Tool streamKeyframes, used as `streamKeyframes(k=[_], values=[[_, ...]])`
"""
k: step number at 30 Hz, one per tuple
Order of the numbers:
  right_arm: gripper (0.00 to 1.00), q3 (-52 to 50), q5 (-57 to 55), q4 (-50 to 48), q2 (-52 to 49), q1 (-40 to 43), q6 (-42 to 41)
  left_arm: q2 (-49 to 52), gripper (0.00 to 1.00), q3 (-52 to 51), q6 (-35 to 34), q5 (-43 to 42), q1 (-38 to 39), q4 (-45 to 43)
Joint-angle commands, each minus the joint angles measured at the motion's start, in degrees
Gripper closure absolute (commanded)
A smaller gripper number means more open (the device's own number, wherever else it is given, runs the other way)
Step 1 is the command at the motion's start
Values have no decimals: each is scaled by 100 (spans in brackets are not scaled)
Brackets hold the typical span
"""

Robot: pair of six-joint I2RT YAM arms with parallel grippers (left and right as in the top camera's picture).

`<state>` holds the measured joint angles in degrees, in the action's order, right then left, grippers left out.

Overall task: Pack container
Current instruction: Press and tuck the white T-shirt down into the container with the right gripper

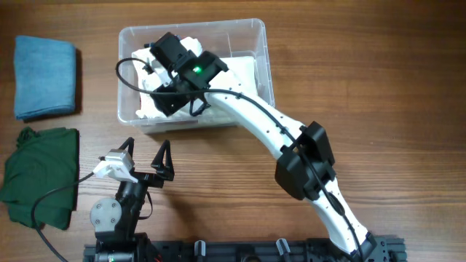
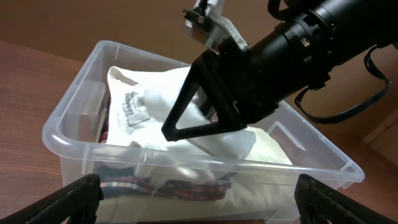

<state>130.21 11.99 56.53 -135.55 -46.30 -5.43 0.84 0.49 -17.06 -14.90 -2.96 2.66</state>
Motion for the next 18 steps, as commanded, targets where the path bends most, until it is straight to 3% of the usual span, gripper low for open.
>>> streamKeyframes(k=[1,12,18], values=[[21,39,50,-59,219,212,-66,-2,0,-15,9,15,28,35],[7,39,-66,516,750,901,-72,-2,0,-15,9,15,28,35],[7,37,-31,-411,745,984,614,-2,0,-15,9,15,28,35]])
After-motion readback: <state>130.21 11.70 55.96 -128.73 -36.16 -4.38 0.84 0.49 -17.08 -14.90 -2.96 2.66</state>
